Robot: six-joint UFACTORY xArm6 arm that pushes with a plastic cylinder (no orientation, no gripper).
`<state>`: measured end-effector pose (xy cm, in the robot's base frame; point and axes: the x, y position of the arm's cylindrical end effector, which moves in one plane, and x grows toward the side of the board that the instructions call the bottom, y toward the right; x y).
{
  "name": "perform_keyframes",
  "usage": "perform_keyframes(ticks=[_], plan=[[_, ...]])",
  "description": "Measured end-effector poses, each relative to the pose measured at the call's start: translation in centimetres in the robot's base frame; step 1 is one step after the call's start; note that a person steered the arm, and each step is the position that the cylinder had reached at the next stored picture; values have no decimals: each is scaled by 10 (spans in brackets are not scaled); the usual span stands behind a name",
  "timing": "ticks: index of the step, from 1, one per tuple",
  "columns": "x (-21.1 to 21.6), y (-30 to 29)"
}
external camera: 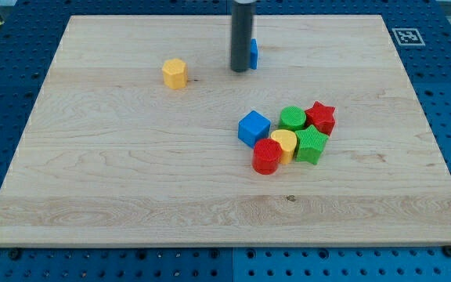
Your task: Push the blue triangle closer to the red star
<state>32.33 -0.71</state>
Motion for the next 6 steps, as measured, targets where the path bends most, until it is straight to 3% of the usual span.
perform_keyframes(ticks=[1, 2, 4, 5, 6], plan=[[-38, -66], [-48, -18], [28, 204], [0, 207], [-12, 141]])
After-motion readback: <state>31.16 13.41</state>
